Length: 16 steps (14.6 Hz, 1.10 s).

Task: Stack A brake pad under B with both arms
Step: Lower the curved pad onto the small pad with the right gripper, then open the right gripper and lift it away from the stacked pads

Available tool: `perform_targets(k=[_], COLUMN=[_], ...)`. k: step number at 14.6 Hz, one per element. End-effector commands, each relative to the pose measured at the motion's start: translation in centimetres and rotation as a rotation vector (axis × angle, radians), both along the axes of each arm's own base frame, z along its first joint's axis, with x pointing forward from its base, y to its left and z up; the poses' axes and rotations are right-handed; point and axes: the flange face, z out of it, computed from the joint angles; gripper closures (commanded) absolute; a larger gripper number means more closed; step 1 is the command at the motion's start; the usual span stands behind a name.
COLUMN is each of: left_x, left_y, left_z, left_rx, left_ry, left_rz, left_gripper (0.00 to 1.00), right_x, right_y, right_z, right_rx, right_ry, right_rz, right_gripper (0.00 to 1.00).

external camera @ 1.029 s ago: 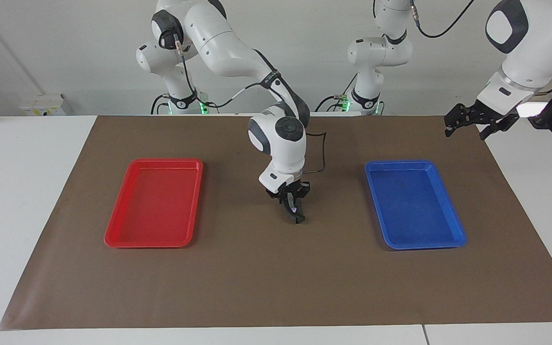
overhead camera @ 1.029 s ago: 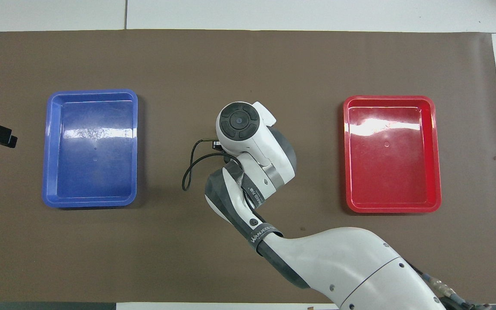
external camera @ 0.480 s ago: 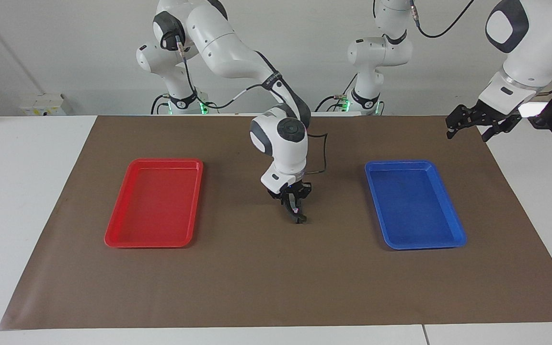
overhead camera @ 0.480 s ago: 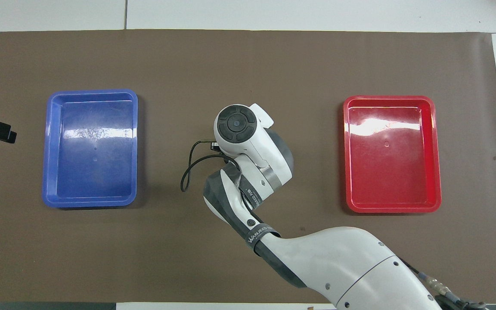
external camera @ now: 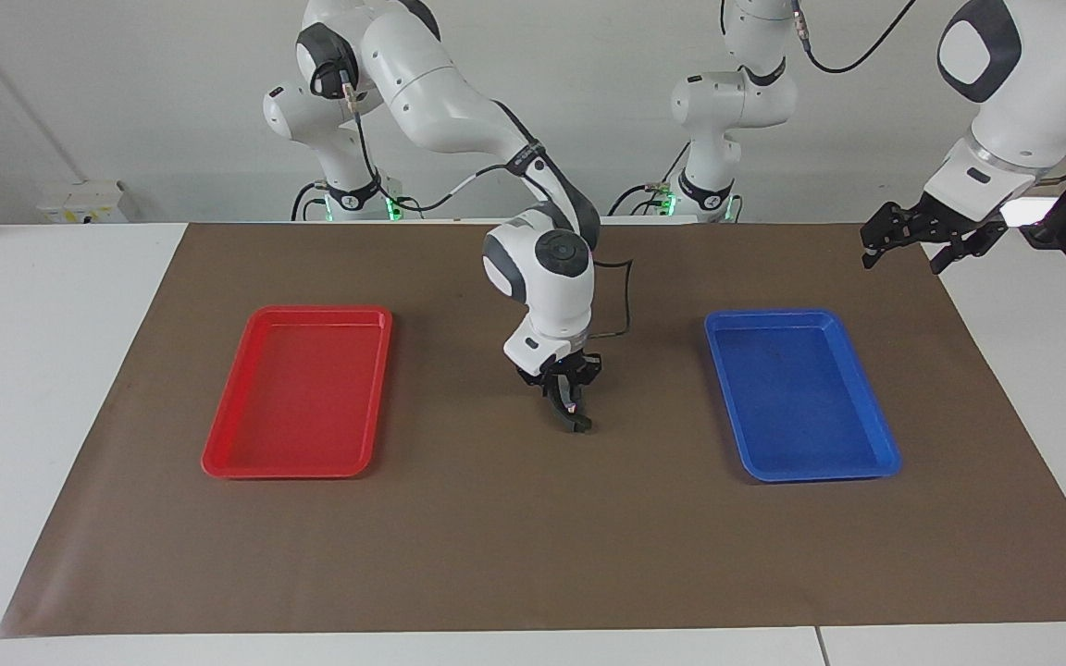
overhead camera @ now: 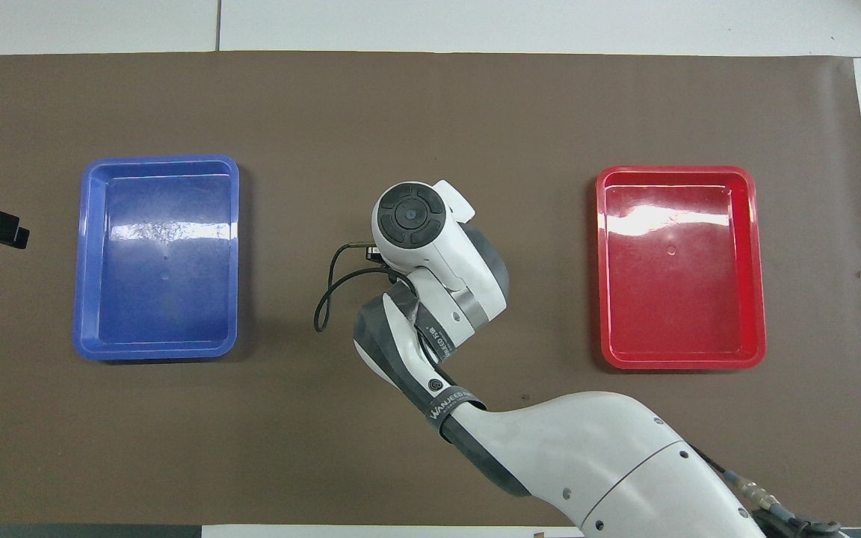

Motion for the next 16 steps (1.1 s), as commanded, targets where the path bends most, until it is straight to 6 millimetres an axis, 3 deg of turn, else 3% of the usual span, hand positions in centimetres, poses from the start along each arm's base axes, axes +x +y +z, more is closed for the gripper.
perform_targets(k=[1,3,7,9,11,12,16], left_x=[-0.5,-0.5,-0.5,-0.5,-0.5,-0.5,-0.5], left_y=[0.0,0.0,0.0,-0.2,-0.2,-0.1,-0.1], left_z=[-0.1,-0.1,-0.1,-0.1,-0.1,-0.1,-0.1], left_rx=[-0.005,-0.005,-0.005,-0.005,-0.005,-0.005,-0.005], left_ry=[-0.014,-0.011,-0.011,-0.009,-0.009,-0.009,-0.011], left_rz=[-0.001,-0.002,-0.002,-0.005,-0.005,-0.004,-0.004], left_gripper=[0.01,0.01,0.01,0.01,0.01,0.01,0.01], right_x=[0.5,0.4,0.4,0.9,2.3,3.4,3.9], right_y=[0.4,0.6,0.0,-1.7,-5.3,-8.3,-19.3], right_z=[-0.5,-0.4,1.1,4.5,7.4,9.3,14.7], right_rx=[-0.002,-0.003,-0.007,-0.007,-0.006,-0.008,-0.026], right_ry=[-0.015,-0.014,-0.006,-0.015,-0.044,-0.059,-0.057], right_rz=[-0.024,-0.024,-0.041,-0.066,-0.116,-0.151,-0.255], right_gripper=[0.81,0.00,0.00,0.00,0.00,0.00,0.00])
